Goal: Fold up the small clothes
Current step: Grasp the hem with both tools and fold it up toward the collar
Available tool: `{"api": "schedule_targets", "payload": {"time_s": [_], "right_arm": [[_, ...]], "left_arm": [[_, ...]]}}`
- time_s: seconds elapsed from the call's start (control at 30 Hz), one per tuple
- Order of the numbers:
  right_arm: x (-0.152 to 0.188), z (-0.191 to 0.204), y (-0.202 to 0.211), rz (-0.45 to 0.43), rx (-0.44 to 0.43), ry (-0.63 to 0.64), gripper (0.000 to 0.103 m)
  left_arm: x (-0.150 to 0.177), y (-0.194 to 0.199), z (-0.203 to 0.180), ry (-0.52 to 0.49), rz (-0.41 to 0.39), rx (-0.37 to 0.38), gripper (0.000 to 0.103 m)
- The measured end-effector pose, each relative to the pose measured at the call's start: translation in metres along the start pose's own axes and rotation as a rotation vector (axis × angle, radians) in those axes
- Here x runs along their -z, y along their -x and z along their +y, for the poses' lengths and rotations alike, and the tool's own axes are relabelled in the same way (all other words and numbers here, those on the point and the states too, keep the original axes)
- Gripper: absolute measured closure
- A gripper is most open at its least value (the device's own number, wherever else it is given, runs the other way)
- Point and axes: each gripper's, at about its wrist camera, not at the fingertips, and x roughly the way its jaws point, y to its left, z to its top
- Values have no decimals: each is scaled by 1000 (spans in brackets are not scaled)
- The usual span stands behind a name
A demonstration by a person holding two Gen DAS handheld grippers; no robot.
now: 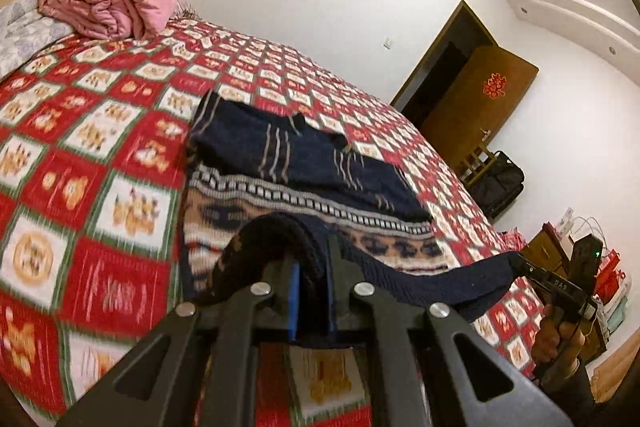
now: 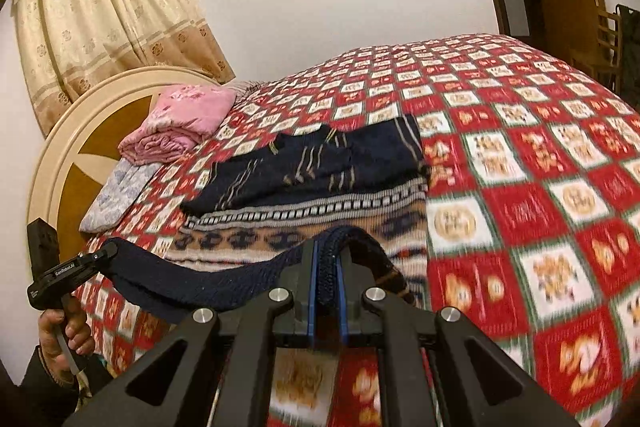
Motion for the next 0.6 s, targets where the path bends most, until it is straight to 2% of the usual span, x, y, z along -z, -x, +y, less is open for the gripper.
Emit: {"api": "schedule_targets", "payload": {"time_s": [0.23,0.43,0.6], "right_arm": [[-44,-3,-41,10,18,-6,95],[-82,-9,-78,20,37,-15,95],[-114,-13,-119,32,58,-10,95]], "left_arm": [[-40,-32,3,7,-8,-5,92],[-76,-61,15,55,0,-2,92],[-98,-91,21,59,15,-31,93]]}}
